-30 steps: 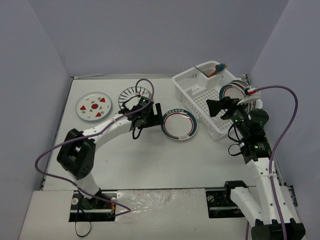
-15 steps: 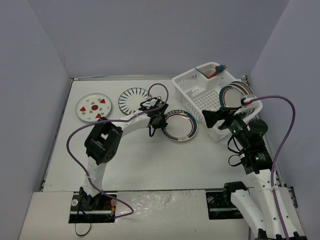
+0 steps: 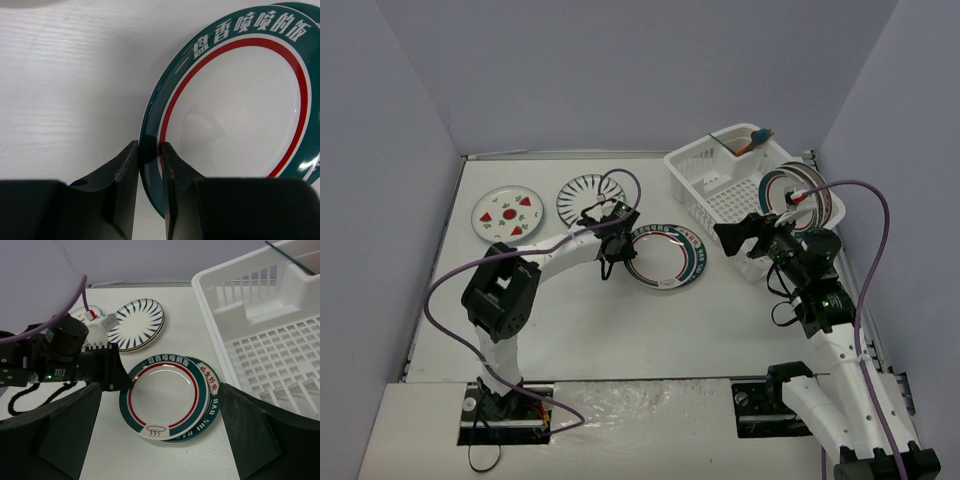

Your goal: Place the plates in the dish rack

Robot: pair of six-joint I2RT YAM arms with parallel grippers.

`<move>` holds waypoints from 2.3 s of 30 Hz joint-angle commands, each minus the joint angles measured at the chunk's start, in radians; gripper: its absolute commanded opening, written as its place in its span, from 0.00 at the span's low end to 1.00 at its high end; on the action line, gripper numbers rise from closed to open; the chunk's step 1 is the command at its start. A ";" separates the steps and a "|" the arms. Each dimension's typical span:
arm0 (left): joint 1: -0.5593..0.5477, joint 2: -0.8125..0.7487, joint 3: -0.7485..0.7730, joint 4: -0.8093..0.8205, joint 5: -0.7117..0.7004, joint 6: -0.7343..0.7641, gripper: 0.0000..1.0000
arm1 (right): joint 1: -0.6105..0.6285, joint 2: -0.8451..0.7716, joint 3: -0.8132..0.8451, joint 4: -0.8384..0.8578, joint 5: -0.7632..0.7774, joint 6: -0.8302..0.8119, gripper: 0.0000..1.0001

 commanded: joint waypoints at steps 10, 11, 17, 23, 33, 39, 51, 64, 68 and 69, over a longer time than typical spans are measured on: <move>0.092 -0.292 -0.200 0.032 0.055 0.114 0.00 | 0.119 0.124 -0.032 0.192 -0.028 0.165 0.99; 0.095 -0.306 -0.207 0.047 0.069 0.111 0.00 | 0.135 0.135 -0.033 0.202 -0.023 0.174 0.99; 0.137 -0.454 -0.266 0.149 0.172 0.067 0.00 | 0.247 0.210 -0.006 0.236 0.015 0.205 0.99; 0.183 -0.583 -0.331 0.258 0.246 0.024 0.00 | 0.300 0.254 -0.025 0.323 0.062 0.276 0.99; 0.254 -0.736 -0.438 0.416 0.354 -0.028 0.00 | 0.336 0.383 -0.052 0.480 0.022 0.292 0.98; 0.303 -0.844 -0.476 0.470 0.417 -0.046 0.00 | 0.333 0.473 -0.013 0.451 0.001 0.238 0.98; 0.339 -0.926 -0.523 0.569 0.539 -0.092 0.00 | 0.305 0.571 0.057 0.490 -0.148 0.188 0.90; 0.342 -0.904 -0.545 0.656 0.574 -0.116 0.00 | 0.302 0.567 0.065 0.552 -0.198 0.222 0.10; 0.344 -0.905 -0.516 0.543 0.543 -0.063 0.00 | 0.291 0.512 0.109 0.430 -0.150 0.133 0.00; 0.346 -0.904 -0.505 0.511 0.535 -0.043 0.01 | 0.285 0.501 0.119 0.397 -0.142 0.118 0.00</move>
